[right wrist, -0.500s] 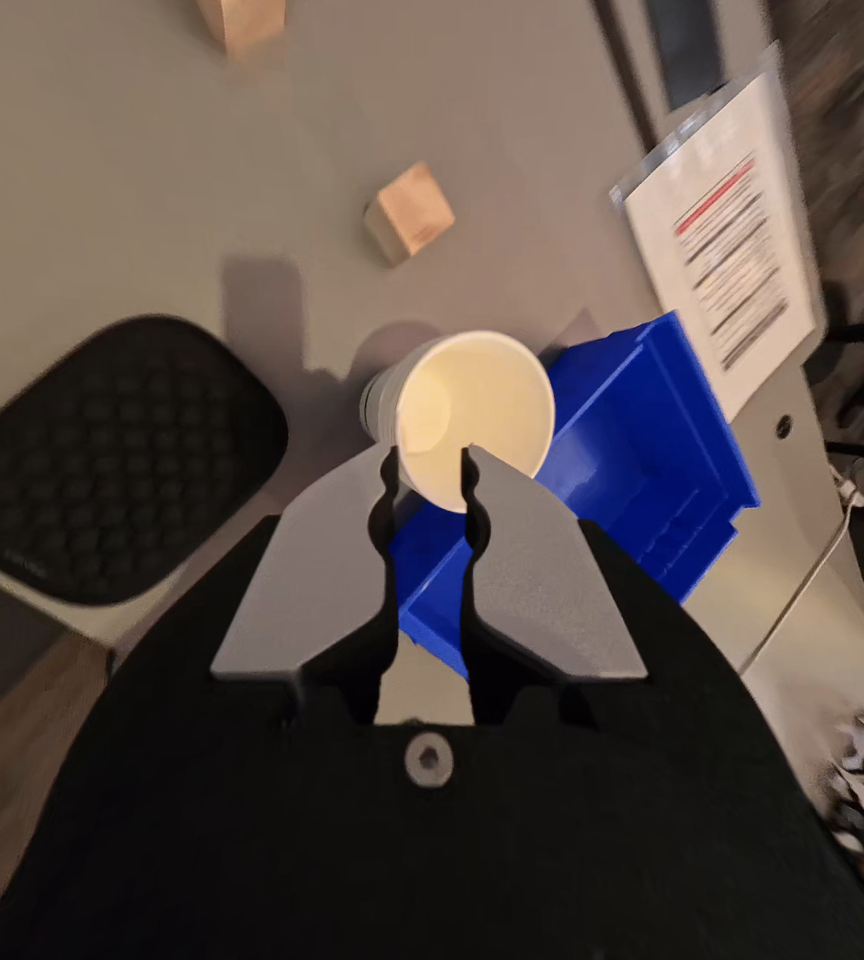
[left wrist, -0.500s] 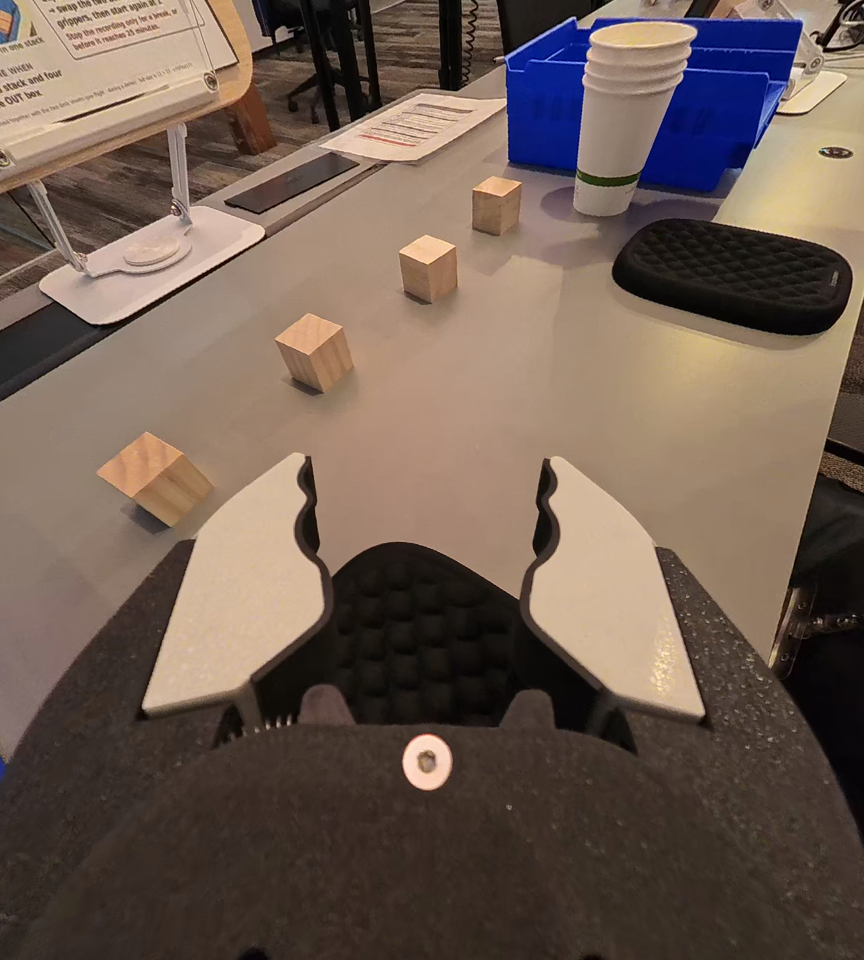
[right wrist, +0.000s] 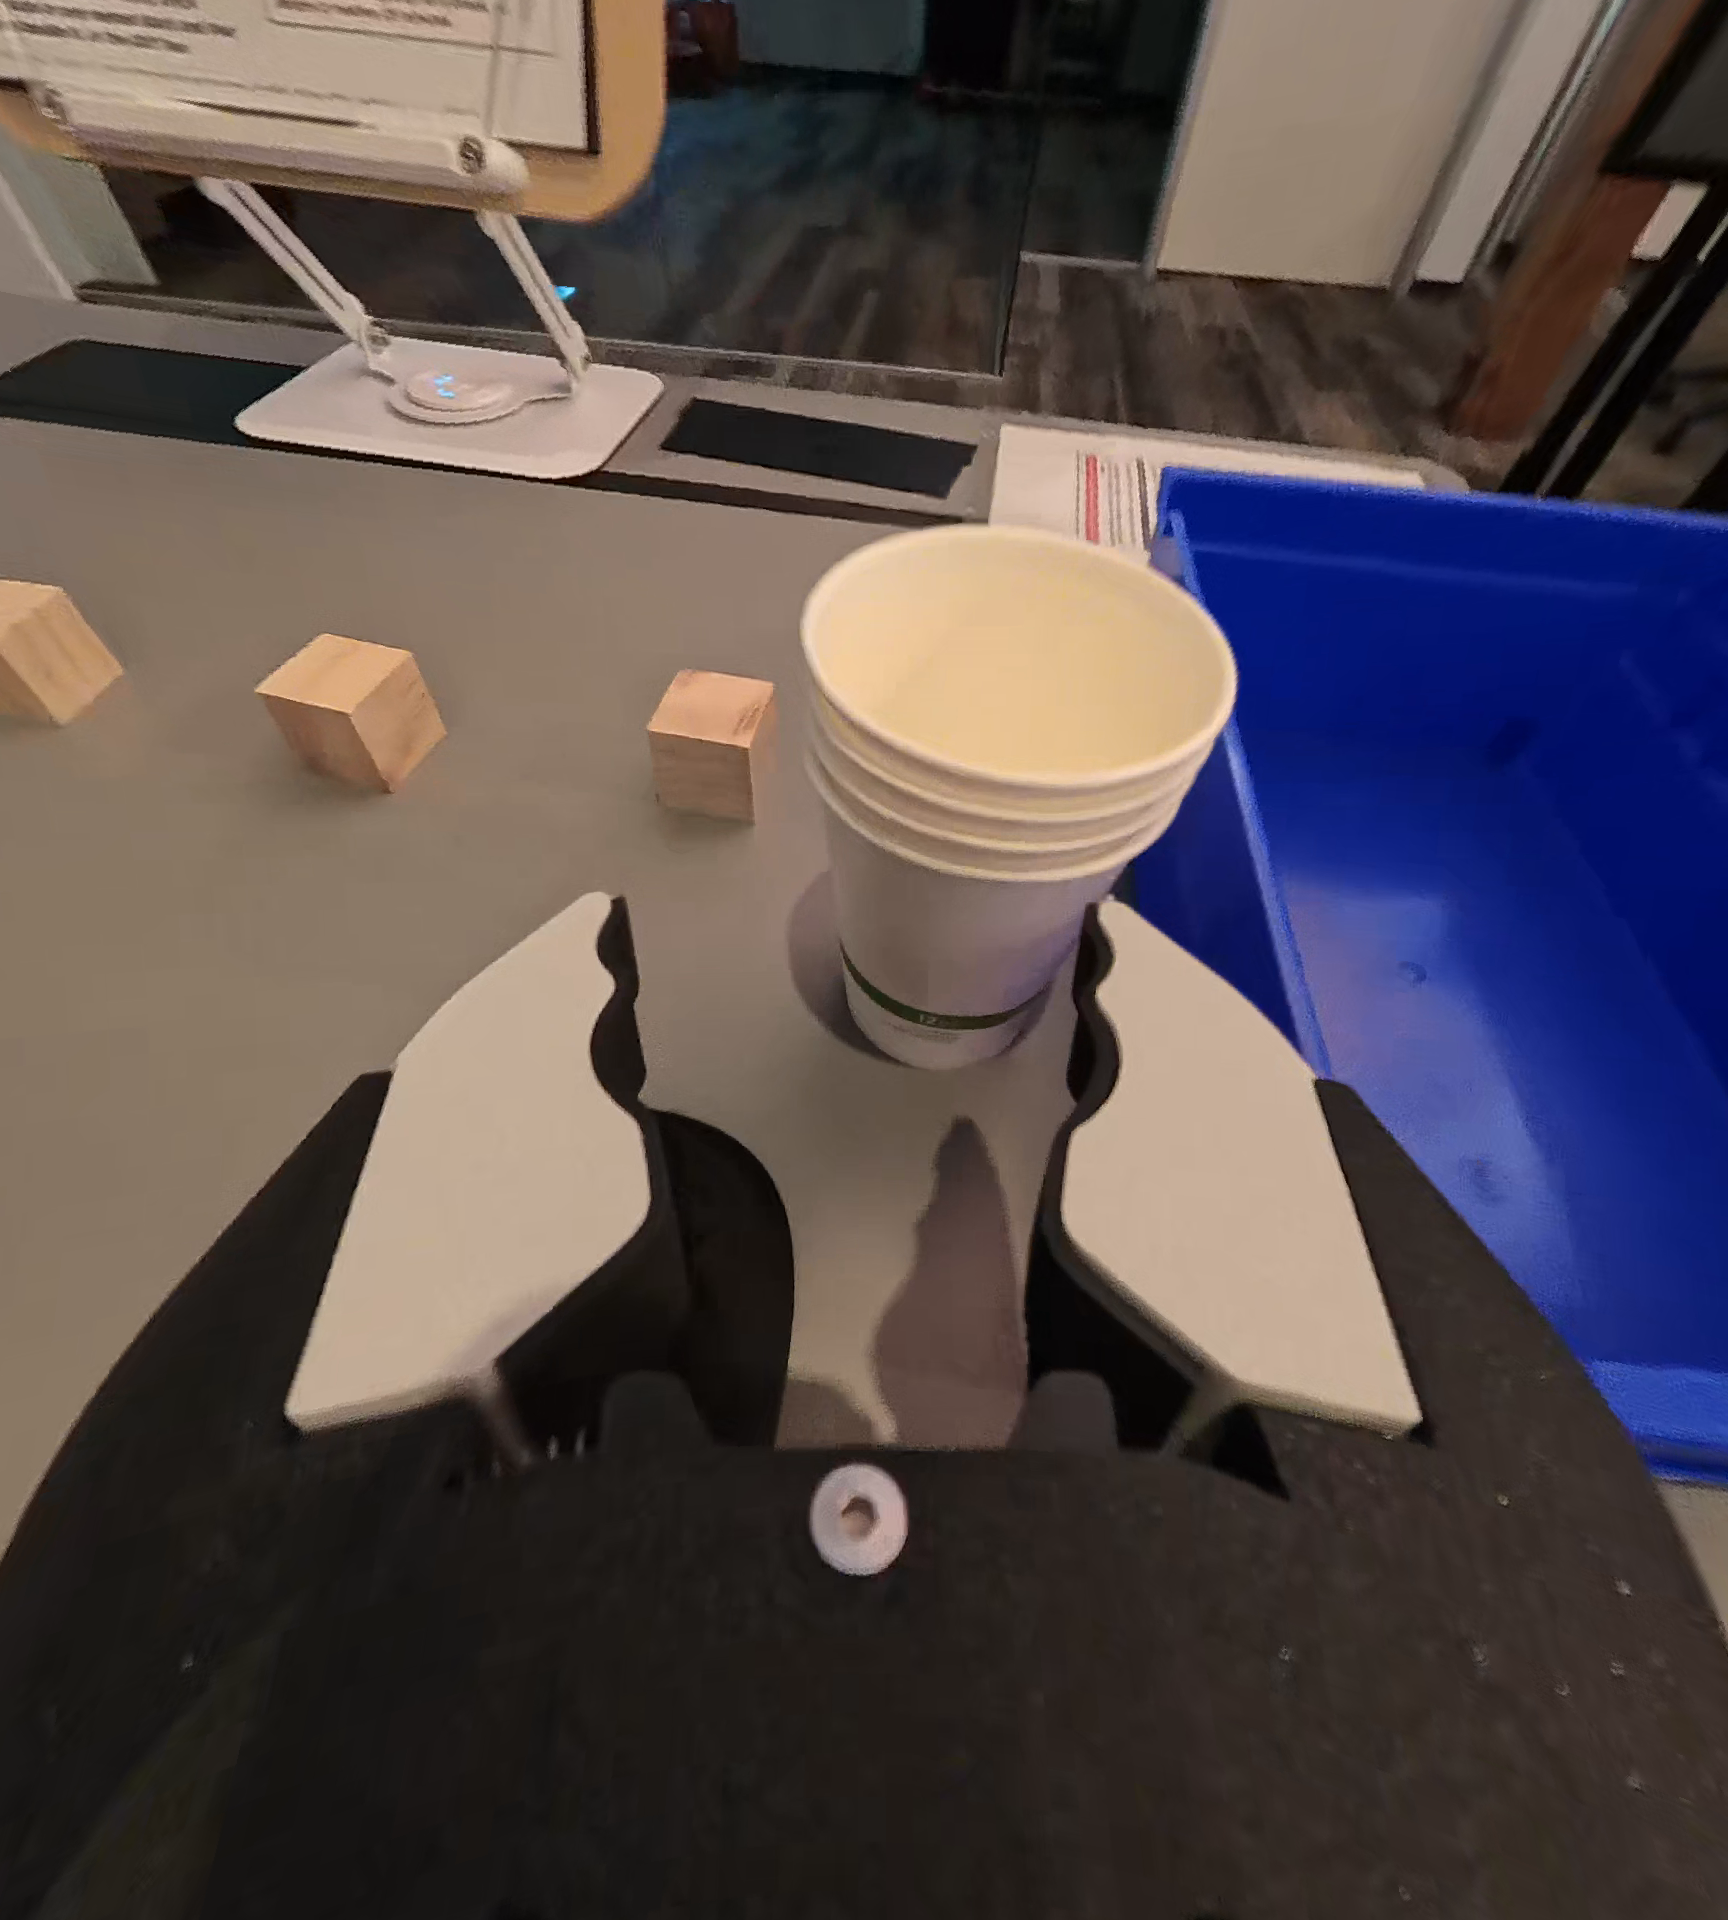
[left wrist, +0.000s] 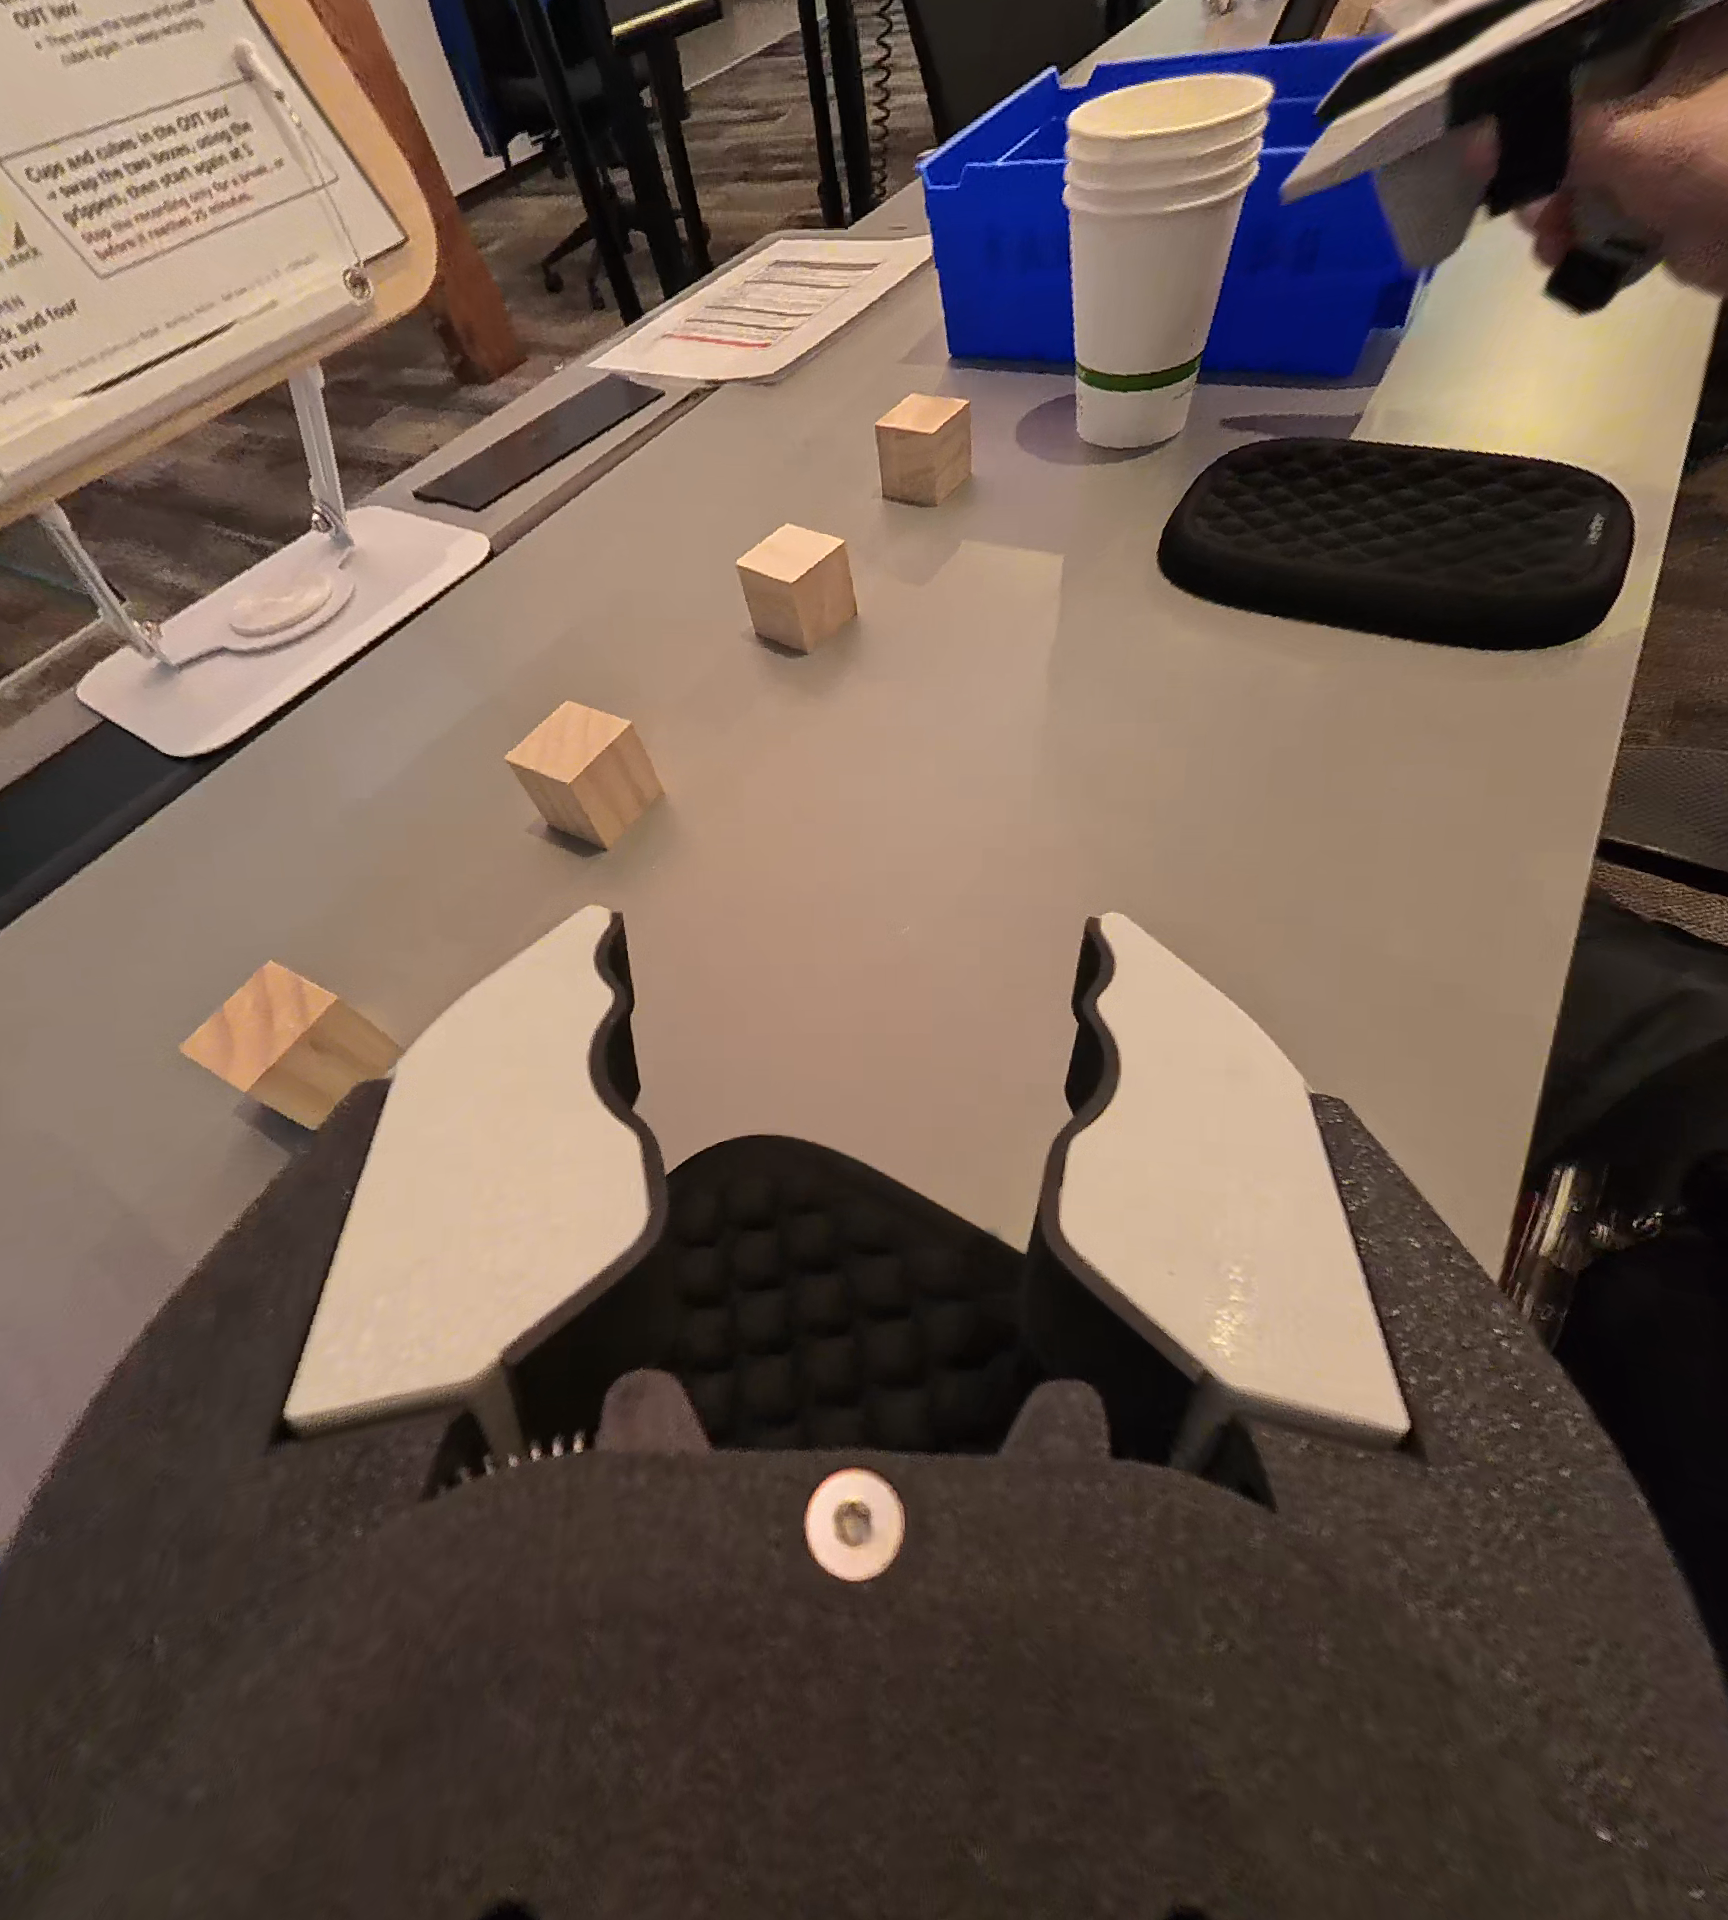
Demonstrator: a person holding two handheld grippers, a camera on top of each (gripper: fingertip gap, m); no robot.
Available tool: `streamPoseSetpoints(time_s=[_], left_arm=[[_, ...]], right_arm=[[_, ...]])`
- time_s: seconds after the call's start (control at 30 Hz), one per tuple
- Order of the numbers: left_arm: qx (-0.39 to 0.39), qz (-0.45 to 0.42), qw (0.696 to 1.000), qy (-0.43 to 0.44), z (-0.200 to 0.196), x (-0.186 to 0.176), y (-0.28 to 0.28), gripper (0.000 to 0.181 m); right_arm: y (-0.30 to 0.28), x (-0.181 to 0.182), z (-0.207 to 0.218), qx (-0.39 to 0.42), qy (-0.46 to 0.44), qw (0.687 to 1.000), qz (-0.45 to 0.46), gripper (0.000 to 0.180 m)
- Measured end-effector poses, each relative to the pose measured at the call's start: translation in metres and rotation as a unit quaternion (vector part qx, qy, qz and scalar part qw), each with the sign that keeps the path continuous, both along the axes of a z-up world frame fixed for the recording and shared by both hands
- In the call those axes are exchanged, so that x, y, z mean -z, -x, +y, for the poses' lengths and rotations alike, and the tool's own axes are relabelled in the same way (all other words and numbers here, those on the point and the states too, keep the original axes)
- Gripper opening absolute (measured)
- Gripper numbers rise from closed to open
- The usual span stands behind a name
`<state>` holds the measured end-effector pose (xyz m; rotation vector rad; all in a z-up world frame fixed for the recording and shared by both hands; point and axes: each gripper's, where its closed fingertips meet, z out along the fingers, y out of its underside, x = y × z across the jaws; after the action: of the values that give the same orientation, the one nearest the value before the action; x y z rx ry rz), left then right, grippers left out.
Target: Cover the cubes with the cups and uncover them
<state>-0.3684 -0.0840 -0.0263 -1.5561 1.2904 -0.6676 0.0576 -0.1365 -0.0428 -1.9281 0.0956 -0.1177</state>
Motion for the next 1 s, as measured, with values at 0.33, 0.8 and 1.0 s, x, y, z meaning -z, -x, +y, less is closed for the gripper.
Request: streamPoseSetpoints(time_s=[0.33, 0.8, 1.0], left_arm=[[0.001, 0.033, 0.999, -0.019, -0.009, 0.009, 0.005, 0.082], [0.002, 0.034, 0.999, -0.03, -0.013, 0.002, 0.009, 0.081], [0.003, 0.042, 0.999, -0.028, -0.014, 0.005, 0.009, 0.081]], right_arm=[[-0.025, 0.043, 0.043, 0.048, 0.02, 0.998, 0.022, 0.104], [-0.046, 0.053, 0.075, 0.052, 0.03, 0.997, -0.042, 0.108], [-0.044, 0.051, 0.073, 0.043, 0.014, 0.999, -0.016, 0.103]])
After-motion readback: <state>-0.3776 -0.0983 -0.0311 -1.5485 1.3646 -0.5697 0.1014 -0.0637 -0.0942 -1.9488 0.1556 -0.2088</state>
